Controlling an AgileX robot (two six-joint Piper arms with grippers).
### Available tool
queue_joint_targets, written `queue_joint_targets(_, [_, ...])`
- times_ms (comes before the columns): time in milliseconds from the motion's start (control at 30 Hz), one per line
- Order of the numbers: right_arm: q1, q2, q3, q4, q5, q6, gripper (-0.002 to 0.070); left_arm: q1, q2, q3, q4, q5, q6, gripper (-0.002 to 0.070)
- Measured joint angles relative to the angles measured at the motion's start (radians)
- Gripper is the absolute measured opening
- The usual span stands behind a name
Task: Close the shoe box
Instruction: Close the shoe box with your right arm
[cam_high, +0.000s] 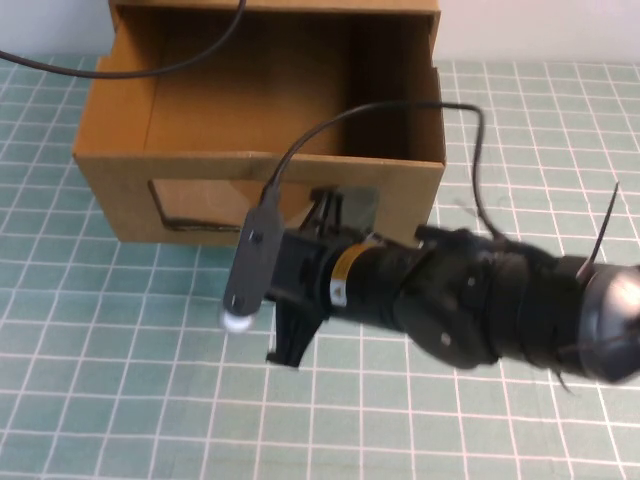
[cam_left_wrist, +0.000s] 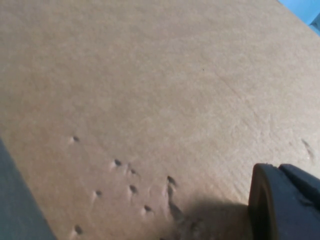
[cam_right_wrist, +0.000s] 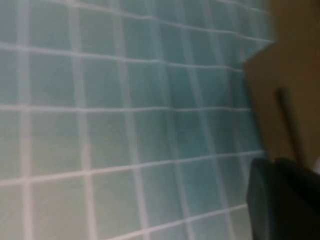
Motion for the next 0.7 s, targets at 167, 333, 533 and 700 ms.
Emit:
queue_joint_targets(167, [-0.031, -0.016, -0.049, 0.08, -0.009, 0.007, -0.0014, 0.0, 0.0, 0.0, 0.0, -0.002, 0.0, -0.0005])
queue_joint_targets(333, [-0.033, -0.092, -0.063, 0.091, 0.024, 0.007, -0.0014, 0.0, 0.0, 0.0, 0.0, -0.002, 0.0, -0.0005])
queue_joint_targets(533, [-0.033, -0.139, -0.071, 0.156, 0.292, 0.009, -0.0014, 0.0, 0.0, 0.0, 0.0, 0.0, 0.0, -0.0005])
queue_joint_targets(700, [-0.033, -0.141, -0.071, 0.346, 0.572, 0.009, -0.0014, 0.0, 0.0, 0.0, 0.0, 0.004, -0.002, -0.0005])
